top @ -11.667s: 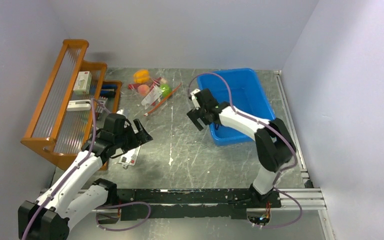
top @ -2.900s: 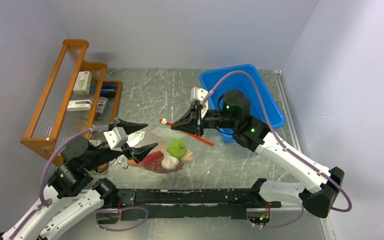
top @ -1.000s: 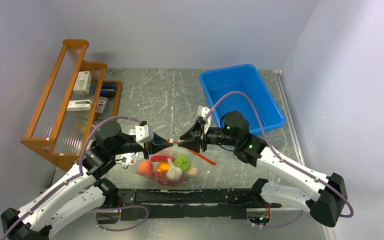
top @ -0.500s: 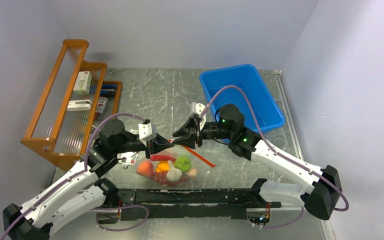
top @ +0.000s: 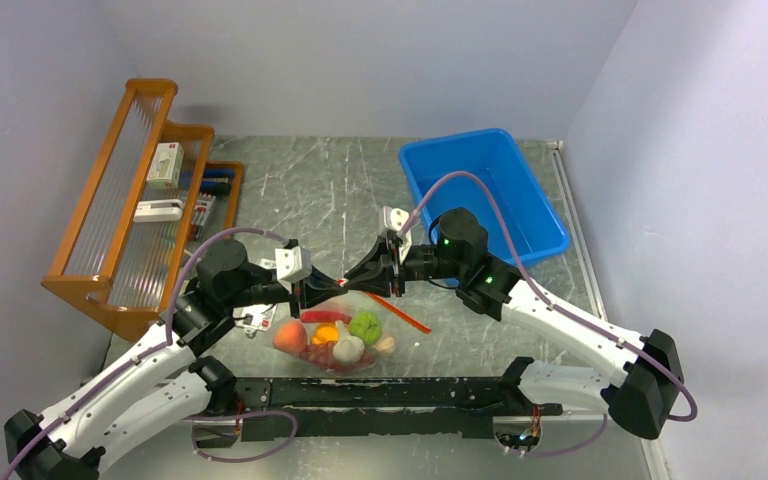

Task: Open the zip-top bag and remove the fake food
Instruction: Unzip the zipper food storage bag at the center of the board.

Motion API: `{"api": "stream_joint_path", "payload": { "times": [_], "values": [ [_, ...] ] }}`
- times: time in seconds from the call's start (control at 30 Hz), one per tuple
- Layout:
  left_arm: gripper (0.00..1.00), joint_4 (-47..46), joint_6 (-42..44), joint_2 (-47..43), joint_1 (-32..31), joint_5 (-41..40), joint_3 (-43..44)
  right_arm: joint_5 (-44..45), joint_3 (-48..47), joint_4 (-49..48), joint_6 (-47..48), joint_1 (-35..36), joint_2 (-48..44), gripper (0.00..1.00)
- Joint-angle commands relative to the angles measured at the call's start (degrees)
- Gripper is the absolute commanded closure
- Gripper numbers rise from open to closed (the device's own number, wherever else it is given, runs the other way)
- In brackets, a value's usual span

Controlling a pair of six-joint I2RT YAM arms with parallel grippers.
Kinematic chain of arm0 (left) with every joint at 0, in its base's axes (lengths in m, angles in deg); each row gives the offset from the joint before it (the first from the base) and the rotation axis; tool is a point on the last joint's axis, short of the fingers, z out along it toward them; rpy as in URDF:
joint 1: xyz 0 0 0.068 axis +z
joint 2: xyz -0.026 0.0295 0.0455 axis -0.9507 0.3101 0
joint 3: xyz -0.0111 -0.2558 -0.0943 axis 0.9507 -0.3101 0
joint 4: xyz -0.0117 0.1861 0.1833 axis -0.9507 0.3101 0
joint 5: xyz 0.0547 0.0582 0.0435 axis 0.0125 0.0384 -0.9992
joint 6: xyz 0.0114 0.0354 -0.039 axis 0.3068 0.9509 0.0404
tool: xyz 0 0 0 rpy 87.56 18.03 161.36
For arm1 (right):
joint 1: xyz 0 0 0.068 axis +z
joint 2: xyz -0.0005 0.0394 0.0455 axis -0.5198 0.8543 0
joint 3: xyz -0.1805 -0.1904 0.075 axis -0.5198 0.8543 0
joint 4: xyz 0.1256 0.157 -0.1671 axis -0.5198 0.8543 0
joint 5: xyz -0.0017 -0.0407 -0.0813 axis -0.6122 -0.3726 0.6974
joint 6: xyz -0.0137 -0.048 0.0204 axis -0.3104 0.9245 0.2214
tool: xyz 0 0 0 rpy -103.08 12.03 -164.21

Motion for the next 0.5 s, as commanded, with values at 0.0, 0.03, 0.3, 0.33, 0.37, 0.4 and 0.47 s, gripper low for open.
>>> {"api": "stream_joint_path", "payload": {
  "times": [0.0, 0.03, 0.3, 0.33, 0.37, 0.4, 0.47],
  "values": [
    [0.93, -0.5, -0.4, -0.7, 0.2, 0.1, 1.3, 0.4, 0.2, -0.9, -0.9, 0.3, 0.3, 0.85],
    [0.93, -0.7, -0.4, -0.6, 0.3, 0.1, 1.3, 0.1, 0.1, -0.8, -0.9, 0.3, 0.5, 0.88],
    [0.93, -0.6, -0.5, -0.6, 0.2, -1.0, 1.2, 0.1, 0.4, -1.1, -1.5, 0.4, 0.8, 0.89],
    [0.93, -0.8, -0.4, -0.7, 0.3, -1.3, 1.1, 0.1, 0.5, -1.1, -1.5, 0.4, 0.8, 0.87],
    [0.93, -1.0, -0.4, -0.9, 0.3, -1.4, 1.0, 0.0, 0.7, -1.1, -1.5, 0.5, 0.6, 0.86],
    [0.93, -1.1, -0.4, -1.0, 0.3, -1.5, 0.9, 0.1, 0.8, -1.1, -1.6, 0.5, 0.6, 0.85],
    [0.93, -1.1, -0.4, -0.9, 0.2, -1.6, 0.9, 0.2, 0.8, -0.9, -1.5, 0.5, 0.6, 0.83]
  ]
}}
